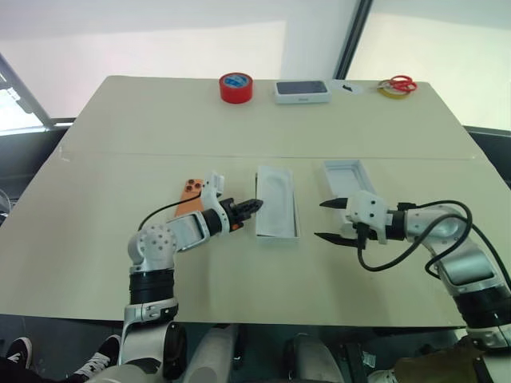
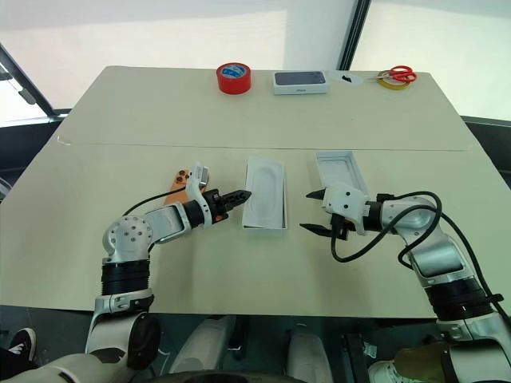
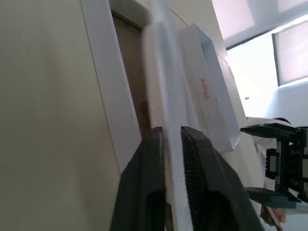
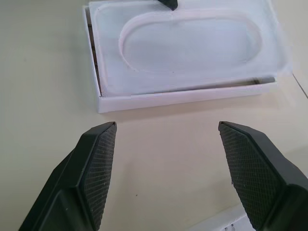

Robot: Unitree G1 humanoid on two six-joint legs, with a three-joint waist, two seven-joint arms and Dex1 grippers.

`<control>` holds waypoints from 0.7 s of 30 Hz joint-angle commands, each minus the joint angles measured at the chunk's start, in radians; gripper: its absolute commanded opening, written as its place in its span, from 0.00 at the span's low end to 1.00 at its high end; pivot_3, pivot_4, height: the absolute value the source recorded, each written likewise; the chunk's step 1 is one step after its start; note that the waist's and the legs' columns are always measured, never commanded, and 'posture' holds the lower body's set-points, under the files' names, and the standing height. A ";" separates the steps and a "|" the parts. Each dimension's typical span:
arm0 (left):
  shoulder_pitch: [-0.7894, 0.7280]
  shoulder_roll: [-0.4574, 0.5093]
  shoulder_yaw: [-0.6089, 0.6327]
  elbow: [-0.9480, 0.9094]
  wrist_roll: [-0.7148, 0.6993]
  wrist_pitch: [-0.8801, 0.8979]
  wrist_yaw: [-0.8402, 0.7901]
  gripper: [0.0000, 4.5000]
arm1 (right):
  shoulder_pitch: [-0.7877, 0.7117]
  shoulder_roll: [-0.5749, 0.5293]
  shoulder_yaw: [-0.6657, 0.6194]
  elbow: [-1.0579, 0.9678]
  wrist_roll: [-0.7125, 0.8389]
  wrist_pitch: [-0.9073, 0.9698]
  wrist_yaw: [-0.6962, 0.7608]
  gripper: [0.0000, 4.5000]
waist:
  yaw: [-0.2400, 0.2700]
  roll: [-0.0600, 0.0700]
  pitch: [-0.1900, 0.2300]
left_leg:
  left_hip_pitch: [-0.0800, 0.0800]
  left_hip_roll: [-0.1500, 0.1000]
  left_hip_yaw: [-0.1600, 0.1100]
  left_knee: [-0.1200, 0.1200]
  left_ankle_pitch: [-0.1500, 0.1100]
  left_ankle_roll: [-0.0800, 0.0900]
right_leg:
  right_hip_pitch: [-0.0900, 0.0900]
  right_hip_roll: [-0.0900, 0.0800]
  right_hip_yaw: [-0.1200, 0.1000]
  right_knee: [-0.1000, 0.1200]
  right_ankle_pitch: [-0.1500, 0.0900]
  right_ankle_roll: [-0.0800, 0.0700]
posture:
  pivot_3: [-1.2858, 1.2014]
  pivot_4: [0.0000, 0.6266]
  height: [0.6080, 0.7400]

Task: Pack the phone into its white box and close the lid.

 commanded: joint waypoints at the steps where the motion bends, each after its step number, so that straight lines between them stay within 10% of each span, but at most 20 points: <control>1: -0.012 0.006 -0.006 -0.046 -0.011 -0.014 -0.005 0.56 | -0.003 -0.001 -0.035 -0.024 0.010 -0.016 -0.014 0.80 | 0.000 0.000 0.000 | 0.000 0.000 0.000 0.000 0.000 0.000 | 0.000 0.000 0.000 0.000 0.000 0.000 | 0.52 0.24 0.99; 8: 0.021 0.095 -0.044 -0.167 -0.034 -0.034 -0.104 0.66 | -0.107 0.117 -0.005 0.005 0.019 0.019 -0.088 0.80 | -0.011 0.000 0.000 | 0.000 0.001 0.000 -0.001 0.001 -0.002 | 0.000 0.001 0.000 0.000 0.000 0.000 | 0.52 0.24 0.99; 16: 0.132 0.432 -0.306 -0.218 0.370 -0.492 -0.342 0.67 | -0.237 0.279 0.086 0.135 -0.108 -0.001 -0.221 0.05 | -0.020 0.001 0.000 | 0.001 0.000 0.000 -0.004 0.002 -0.004 | -0.002 0.001 0.001 0.000 0.000 -0.001 | 0.52 0.24 0.99; 21: 0.175 0.510 -0.183 -0.174 0.356 -0.667 -0.467 0.67 | -0.279 0.338 0.212 0.236 -0.244 -0.063 -0.253 0.02 | -0.029 0.000 0.000 | 0.000 -0.001 0.000 -0.010 0.003 -0.005 | -0.007 0.000 0.001 0.000 0.000 -0.001 | 0.52 0.24 0.99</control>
